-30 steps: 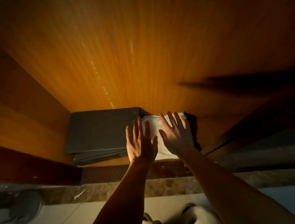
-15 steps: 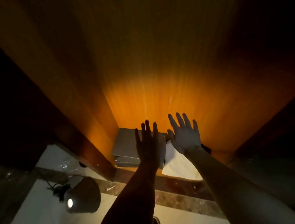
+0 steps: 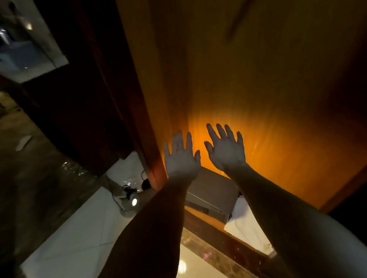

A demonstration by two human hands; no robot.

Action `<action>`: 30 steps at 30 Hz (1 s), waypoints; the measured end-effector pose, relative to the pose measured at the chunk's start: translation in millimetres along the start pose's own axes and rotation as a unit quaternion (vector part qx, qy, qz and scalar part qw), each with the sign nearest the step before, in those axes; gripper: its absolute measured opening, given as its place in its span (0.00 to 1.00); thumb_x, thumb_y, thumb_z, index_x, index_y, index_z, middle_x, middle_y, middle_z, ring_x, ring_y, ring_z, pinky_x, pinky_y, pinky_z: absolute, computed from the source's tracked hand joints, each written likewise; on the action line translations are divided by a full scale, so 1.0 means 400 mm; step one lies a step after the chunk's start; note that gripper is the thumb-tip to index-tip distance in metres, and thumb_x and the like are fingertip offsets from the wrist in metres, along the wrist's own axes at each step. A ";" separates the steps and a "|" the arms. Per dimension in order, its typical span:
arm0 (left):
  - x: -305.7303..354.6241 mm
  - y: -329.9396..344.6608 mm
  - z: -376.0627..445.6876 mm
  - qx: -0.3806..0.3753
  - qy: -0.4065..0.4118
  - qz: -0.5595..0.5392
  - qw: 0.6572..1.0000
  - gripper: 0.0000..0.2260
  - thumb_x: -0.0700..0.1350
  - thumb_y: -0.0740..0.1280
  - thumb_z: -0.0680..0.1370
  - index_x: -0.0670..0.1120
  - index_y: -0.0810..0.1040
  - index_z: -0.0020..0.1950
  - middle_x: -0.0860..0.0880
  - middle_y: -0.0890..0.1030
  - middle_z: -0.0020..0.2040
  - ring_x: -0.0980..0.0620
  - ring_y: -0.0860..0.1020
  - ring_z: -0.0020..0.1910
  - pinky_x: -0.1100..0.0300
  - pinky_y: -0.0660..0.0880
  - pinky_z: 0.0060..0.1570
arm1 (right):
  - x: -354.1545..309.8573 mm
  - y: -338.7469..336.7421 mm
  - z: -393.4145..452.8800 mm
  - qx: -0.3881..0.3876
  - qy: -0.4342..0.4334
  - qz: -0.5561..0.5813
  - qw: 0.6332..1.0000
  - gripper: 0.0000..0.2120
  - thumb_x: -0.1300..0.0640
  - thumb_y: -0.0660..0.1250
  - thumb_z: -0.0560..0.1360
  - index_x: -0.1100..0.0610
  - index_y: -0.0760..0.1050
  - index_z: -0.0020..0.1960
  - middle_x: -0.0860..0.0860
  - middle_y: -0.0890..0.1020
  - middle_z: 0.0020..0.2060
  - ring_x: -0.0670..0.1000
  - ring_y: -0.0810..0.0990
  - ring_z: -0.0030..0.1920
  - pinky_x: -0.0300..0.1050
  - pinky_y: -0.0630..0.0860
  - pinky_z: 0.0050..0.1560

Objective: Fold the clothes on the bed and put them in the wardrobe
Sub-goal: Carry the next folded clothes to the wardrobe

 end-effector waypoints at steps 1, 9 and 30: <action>-0.030 -0.018 -0.010 0.004 -0.013 0.001 1.000 0.28 0.59 0.47 0.82 0.50 0.48 0.80 0.44 0.50 0.80 0.45 0.48 0.79 0.43 0.40 0.75 | -0.034 -0.010 -0.001 0.001 -0.014 0.004 1.000 0.27 0.43 0.49 0.83 0.47 0.48 0.79 0.53 0.57 0.78 0.57 0.51 0.78 0.63 0.52 0.74; -0.338 -0.114 -0.105 0.010 -0.107 0.019 0.994 0.29 0.59 0.45 0.82 0.50 0.43 0.80 0.44 0.45 0.80 0.46 0.44 0.79 0.43 0.41 0.76 | -0.339 -0.040 -0.013 -0.011 -0.114 0.027 0.993 0.27 0.44 0.49 0.82 0.47 0.49 0.79 0.52 0.60 0.77 0.55 0.53 0.78 0.62 0.52 0.74; -1.373 -0.226 -0.378 0.023 -0.281 0.090 0.955 0.28 0.60 0.43 0.82 0.50 0.43 0.79 0.44 0.46 0.80 0.46 0.45 0.79 0.43 0.43 0.76 | -1.419 0.030 -0.054 -0.036 -0.324 0.118 0.938 0.27 0.44 0.49 0.82 0.46 0.47 0.79 0.52 0.59 0.77 0.55 0.54 0.77 0.62 0.52 0.75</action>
Point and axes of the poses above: each hand's wrist, its own z-axis towards the middle knuckle, its own y-axis out of the palm, x = y × z, the point moved 9 cm from there along z, towards the middle knuckle
